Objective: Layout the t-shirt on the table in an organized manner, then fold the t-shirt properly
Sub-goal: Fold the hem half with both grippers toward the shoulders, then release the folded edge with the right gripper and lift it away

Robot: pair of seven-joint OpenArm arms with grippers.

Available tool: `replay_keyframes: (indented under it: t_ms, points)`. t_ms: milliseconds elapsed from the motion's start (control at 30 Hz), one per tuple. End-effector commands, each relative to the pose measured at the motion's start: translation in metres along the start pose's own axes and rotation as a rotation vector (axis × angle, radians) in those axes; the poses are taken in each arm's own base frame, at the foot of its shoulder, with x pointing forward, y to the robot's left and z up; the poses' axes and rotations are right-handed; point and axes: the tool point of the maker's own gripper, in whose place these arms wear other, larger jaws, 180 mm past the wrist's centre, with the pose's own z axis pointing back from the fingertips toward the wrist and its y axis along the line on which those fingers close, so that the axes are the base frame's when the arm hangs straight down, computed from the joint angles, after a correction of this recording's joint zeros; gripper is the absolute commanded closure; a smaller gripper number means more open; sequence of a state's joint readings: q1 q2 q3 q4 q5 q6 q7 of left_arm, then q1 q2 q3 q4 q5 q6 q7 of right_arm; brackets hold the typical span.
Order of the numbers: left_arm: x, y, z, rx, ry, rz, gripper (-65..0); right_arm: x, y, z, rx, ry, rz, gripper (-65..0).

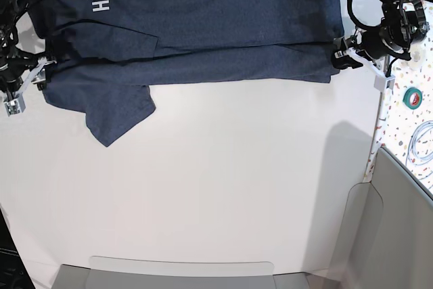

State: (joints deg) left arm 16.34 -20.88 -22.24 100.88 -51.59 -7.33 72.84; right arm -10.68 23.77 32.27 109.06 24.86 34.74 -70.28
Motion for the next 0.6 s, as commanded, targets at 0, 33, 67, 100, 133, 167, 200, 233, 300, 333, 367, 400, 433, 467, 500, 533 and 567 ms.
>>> replay_keyframes:
  t_ms: [0,33,67,100,133,167,200,233,300,333,367,400,433,467,500,533,567]
  points:
    - [0.01,-0.001,0.006,0.0,-0.032,-0.02,-19.9,0.013,-0.006,0.011,-0.015,-0.053,0.013,-34.9]
    - [0.01,-0.001,0.006,0.0,-0.032,-0.02,-19.9,0.008,-0.003,0.015,-0.005,-0.045,-0.001,-32.1]
    - [0.01,-0.001,0.006,0.0,-0.032,-0.02,-19.9,0.002,0.002,0.017,0.012,-0.039,-0.02,-27.1]
    - [0.01,-0.001,0.005,-0.001,-0.032,-0.019,-19.9,-0.003,0.007,0.018,0.036,-0.038,-0.042,-20.0]
    - [0.01,-0.001,0.005,-0.001,-0.032,-0.019,-19.9,-0.008,0.012,0.019,0.057,-0.035,-0.061,-13.2]
    - [0.01,-0.001,0.005,-0.001,-0.031,-0.018,-19.9,-0.013,0.017,0.019,0.078,-0.033,-0.08,-4.0]
    - [0.01,-0.001,0.005,-0.001,-0.031,-0.018,-19.9,-0.018,0.022,0.019,0.096,-0.029,-0.099,0.0]
    - [0.01,-0.001,0.005,-0.001,-0.031,-0.018,-19.9,-0.023,0.028,0.018,0.114,-0.023,-0.108,0.0]
    - [0.01,-0.001,0.005,-0.001,-0.031,-0.018,-19.9,-0.028,0.038,0.017,0.14,-0.015,-0.125,0.0]
    - [0.01,-0.001,0.005,-0.001,-0.031,-0.018,-19.9,-0.031,0.041,0.016,0.146,-0.01,-0.135,0.0]
    - [0.01,-0.001,0.005,-0.001,-0.031,-0.018,-19.9,-0.033,0.046,0.015,0.154,-0.009,-0.152,0.0]
    - [0.01,-0.001,0.005,-0.001,-0.031,-0.018,-19.9,-0.036,0.05,0.012,0.164,-0.006,-0.171,0.0]
    - [0.01,-0.001,0.005,-0.001,-0.031,-0.018,-19.9,-0.039,0.052,0.009,0.172,0.001,-0.188,0.0]
    - [0.01,-0.001,0.005,-0.001,-0.031,-0.018,-19.9,-0.041,0.052,0.005,0.179,0.006,-0.205,0.0]
    - [0.01,-0.001,0.005,-0.002,-0.031,-0.017,-19.9,-0.04,0.052,0.0,0.187,0.006,-0.226,0.0]
    - [0.009,-0.002,0.004,-0.005,-0.031,-0.014,-19.9,-0.043,0.051,-0.006,0.195,0.014,-0.246,0.0]
    - [0.008,-0.003,0.003,-0.009,-0.031,-0.009,-19.9,-0.047,0.051,-0.011,0.205,0.028,-0.267,0.0]
